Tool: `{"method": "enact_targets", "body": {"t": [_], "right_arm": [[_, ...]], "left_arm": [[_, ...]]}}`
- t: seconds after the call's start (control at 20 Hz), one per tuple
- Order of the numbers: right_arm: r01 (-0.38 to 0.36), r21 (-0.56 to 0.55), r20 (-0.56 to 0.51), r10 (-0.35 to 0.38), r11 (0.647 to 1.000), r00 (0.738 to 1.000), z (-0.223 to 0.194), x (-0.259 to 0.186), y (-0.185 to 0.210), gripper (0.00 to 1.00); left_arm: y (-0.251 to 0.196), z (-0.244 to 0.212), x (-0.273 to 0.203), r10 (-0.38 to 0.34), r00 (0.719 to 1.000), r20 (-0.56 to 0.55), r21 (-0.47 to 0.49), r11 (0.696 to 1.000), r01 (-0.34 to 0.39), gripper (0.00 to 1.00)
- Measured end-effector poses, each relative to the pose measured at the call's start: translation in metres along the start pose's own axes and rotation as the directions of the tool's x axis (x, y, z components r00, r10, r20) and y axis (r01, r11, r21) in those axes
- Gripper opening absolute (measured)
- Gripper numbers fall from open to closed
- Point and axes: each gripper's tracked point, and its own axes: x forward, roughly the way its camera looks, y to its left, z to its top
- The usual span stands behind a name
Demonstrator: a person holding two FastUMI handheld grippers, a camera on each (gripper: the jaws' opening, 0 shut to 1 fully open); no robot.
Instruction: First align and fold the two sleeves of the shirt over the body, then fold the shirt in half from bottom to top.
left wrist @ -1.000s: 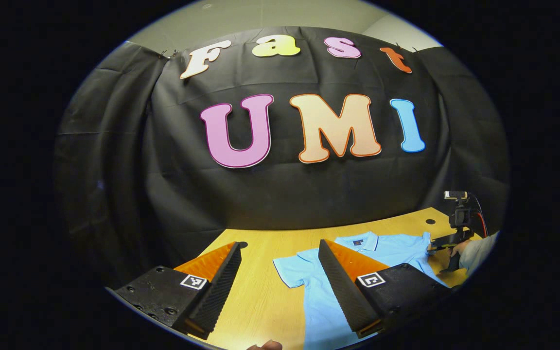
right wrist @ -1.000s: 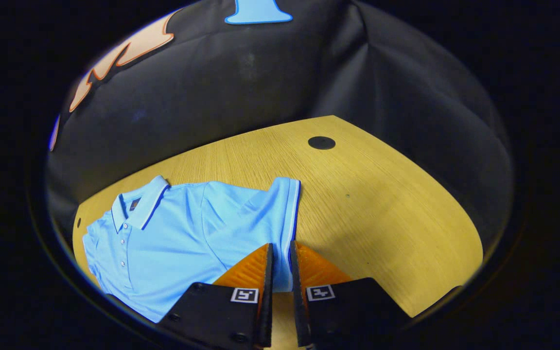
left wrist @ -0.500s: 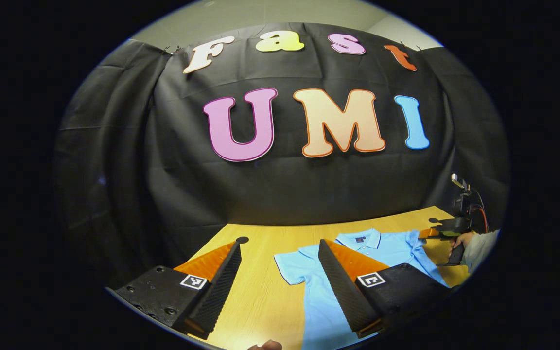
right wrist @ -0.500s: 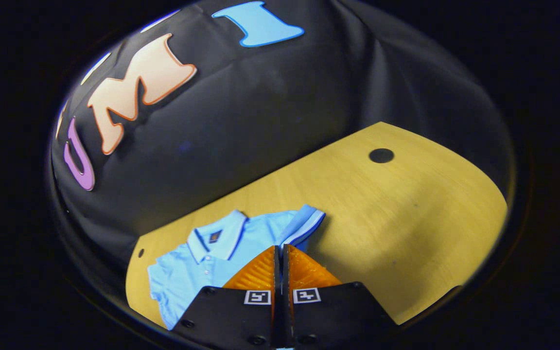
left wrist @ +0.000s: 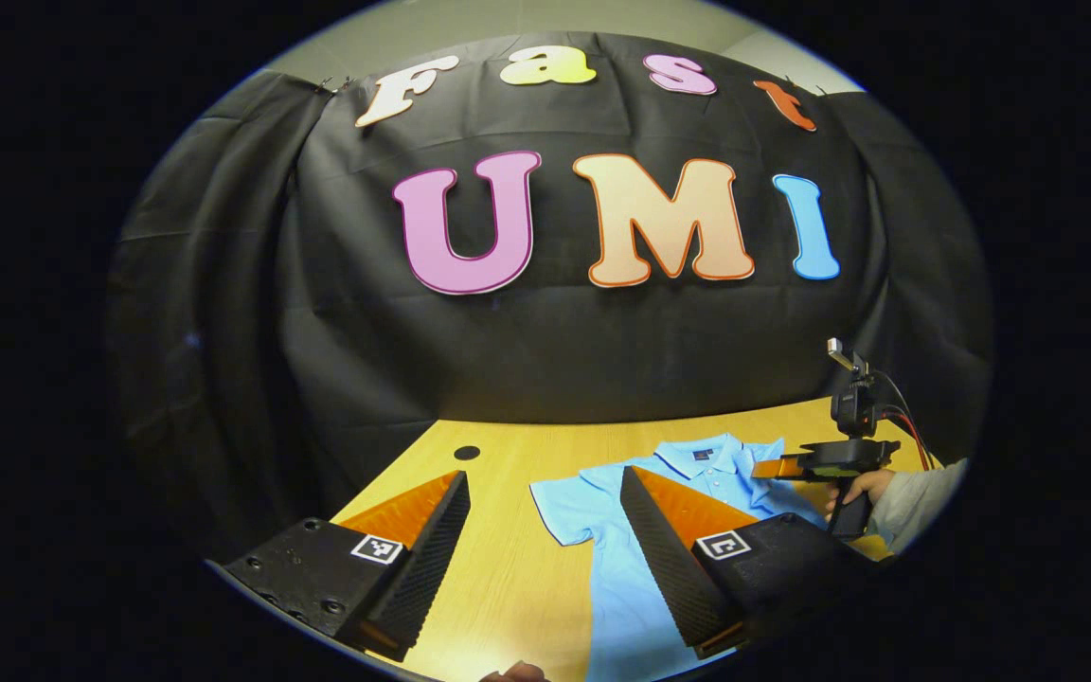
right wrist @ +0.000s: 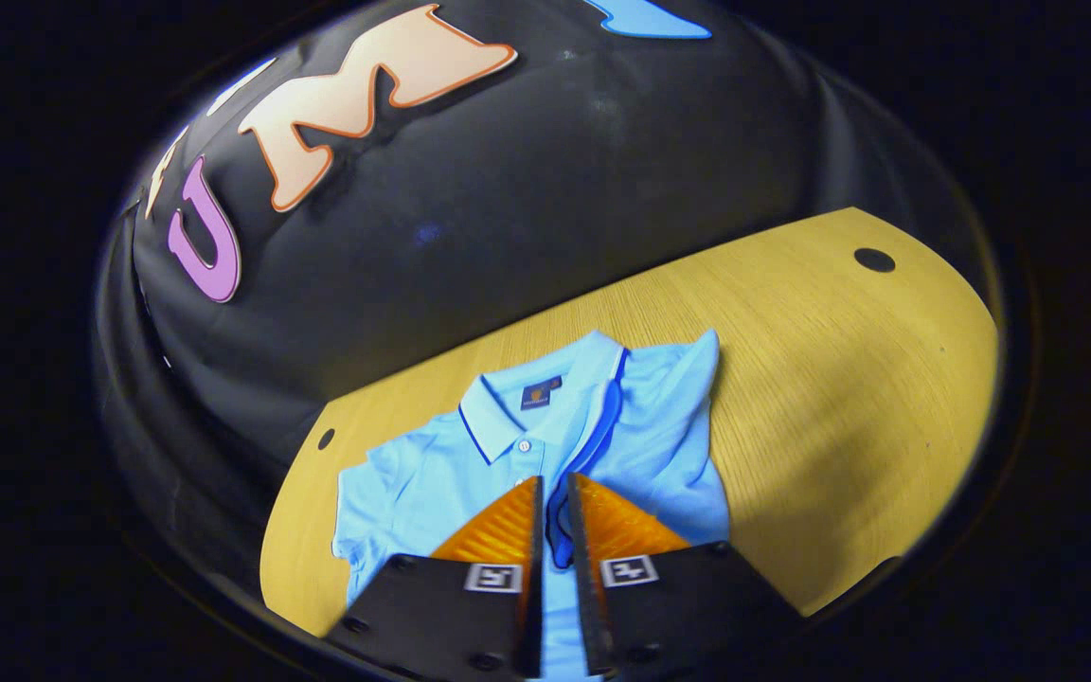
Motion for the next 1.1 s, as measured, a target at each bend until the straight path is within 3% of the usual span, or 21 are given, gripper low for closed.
{"method": "enact_targets", "body": {"t": [0.25,0.4,0.7,1.1], "right_arm": [[0.001,-0.055,0.082,0.004,0.998,0.997,0.023,-0.039,-0.002,0.95],[0.026,-0.054,0.139,-0.018,0.998,0.990,0.038,-0.081,-0.017,0.96],[0.159,-0.096,0.238,-0.132,0.983,0.962,0.060,-0.153,-0.075,0.96],[0.235,-0.054,0.227,-0.217,0.970,0.949,0.038,-0.182,-0.114,0.95]], "left_arm": [[-0.008,-0.013,0.036,-0.027,0.999,-0.026,-0.088,0.996,0.025,0.96],[-0.013,-0.028,0.072,-0.031,0.998,-0.057,-0.134,0.991,0.023,0.96],[-0.007,-0.070,0.154,0.005,0.989,-0.148,-0.166,0.986,-0.030,0.98],[0.000,-0.159,0.223,0.055,0.918,-0.393,-0.141,0.983,-0.120,0.98]]}}
